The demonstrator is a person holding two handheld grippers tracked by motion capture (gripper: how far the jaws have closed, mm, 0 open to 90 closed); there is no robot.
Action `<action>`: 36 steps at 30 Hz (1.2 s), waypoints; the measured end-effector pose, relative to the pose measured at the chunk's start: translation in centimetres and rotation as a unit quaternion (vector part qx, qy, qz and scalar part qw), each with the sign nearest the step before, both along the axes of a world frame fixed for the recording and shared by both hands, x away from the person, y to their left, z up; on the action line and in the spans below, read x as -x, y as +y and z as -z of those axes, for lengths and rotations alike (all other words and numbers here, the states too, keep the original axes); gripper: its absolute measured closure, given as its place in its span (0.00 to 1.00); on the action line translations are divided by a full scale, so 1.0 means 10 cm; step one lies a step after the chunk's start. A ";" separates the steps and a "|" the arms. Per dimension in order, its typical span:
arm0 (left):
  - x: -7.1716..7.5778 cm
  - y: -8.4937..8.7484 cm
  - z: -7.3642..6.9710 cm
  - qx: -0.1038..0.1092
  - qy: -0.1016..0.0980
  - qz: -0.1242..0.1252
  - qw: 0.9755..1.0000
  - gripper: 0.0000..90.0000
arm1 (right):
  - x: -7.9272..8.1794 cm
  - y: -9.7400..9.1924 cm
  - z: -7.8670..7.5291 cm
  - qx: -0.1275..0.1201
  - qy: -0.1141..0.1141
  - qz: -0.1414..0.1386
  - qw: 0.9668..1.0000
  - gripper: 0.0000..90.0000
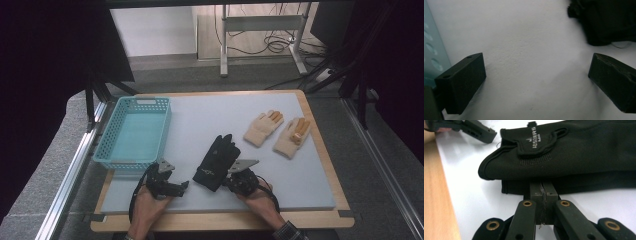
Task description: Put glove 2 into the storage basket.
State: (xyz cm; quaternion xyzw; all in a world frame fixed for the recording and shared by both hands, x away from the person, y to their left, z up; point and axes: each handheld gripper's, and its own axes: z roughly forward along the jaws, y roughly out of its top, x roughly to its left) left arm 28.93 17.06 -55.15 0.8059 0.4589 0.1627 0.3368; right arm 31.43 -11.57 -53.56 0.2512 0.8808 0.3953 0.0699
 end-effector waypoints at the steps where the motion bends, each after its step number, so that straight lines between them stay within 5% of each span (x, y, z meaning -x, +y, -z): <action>1: 0.00 0.00 0.00 0.000 0.000 0.000 1.000 0.02 | -0.01 0.03 0.00 0.001 -0.001 0.000 1.000 0.98; 15: 0.00 0.00 0.01 0.001 -0.001 -0.001 1.000 0.01 | -0.14 0.27 0.02 0.009 -0.022 -0.002 1.000 0.98; 30: -0.01 0.01 0.01 0.002 -0.001 -0.001 1.000 0.01 | -0.10 0.11 -0.05 -0.009 -0.015 0.000 1.000 0.88; 36: -0.01 0.01 0.01 0.002 -0.001 -0.001 1.000 0.01 | -0.09 -0.06 -0.10 -0.006 -0.025 0.024 0.999 0.77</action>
